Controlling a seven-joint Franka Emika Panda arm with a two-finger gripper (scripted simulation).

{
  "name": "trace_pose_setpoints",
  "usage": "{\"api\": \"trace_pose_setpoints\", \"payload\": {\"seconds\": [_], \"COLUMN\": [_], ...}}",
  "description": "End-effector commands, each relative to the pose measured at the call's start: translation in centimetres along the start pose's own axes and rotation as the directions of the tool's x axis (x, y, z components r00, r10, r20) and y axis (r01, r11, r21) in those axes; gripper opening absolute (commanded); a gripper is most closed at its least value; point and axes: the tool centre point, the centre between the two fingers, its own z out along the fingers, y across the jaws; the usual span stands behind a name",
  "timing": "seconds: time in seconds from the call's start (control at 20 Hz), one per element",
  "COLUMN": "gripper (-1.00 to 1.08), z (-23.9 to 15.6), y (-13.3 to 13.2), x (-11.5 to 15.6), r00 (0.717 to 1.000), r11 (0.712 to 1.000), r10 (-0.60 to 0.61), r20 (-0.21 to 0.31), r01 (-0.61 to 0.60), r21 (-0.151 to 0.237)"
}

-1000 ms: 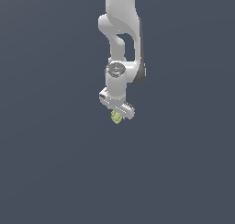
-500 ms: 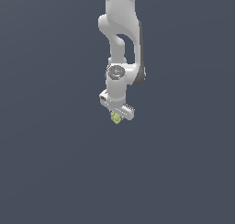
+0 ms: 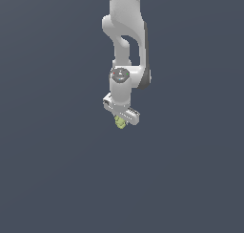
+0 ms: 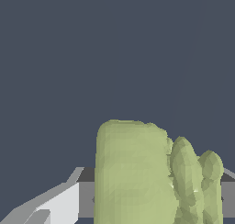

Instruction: Pick up the object and move it to a goal position.

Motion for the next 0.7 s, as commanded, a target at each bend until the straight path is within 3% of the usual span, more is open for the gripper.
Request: {"api": "trace_pose_setpoints", "payload": {"seconds": [0.0, 0.65], "gripper": [-1.0, -1.0], "z": [-0.4, -6.7], "y": [0.0, 0.1], "x": [0.3, 5.4], "r00": [1.0, 1.0], "r11": [1.0, 1.0], "r10": [0.0, 0.001], "r20": [0.0, -0.001], "r01": [0.0, -0.001], "r21": [0.0, -0.001]}}
